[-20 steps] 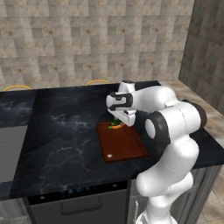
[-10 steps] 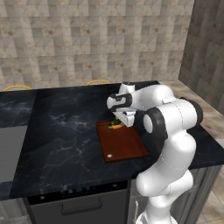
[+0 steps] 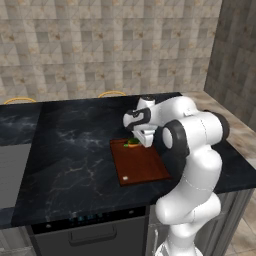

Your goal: Place the two vegetables and bowl onto the tray for setting up a vegetable dip station.

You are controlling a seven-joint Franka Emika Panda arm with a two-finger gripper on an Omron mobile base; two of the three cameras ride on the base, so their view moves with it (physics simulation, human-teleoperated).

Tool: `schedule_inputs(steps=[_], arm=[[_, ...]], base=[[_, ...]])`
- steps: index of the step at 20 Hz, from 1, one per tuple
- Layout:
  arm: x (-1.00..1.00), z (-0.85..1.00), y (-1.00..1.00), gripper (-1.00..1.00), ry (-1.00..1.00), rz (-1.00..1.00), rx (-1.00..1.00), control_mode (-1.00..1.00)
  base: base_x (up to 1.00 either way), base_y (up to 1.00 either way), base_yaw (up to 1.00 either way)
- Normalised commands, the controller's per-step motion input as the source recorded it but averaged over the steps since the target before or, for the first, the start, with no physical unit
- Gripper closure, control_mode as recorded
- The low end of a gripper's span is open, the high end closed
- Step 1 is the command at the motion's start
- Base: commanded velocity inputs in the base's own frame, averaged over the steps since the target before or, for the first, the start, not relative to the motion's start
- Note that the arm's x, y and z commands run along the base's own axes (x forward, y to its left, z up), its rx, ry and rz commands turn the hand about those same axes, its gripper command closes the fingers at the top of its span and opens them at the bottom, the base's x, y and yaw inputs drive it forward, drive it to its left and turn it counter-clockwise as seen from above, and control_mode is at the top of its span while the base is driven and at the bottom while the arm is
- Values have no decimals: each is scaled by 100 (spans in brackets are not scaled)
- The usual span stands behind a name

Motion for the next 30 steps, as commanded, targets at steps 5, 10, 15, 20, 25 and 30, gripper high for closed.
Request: schedule_inputs(steps=[5, 10, 15, 20, 25, 30], arm=[[7, -27, 0, 100, -4, -6, 0, -100], [10, -22, 0, 100, -4, -3, 0, -100], [13, -13, 0, 100, 0, -1, 0, -100], [5, -8, 0, 100, 0, 0, 0, -100], [0, 0, 0, -100, 0, 0, 0, -100], [0, 0, 0, -100, 0, 0, 0, -100]], base=[[0, 0, 0], [0, 0, 0], [0, 0, 0], [0, 0, 0], [0, 0, 0], [0, 0, 0]])
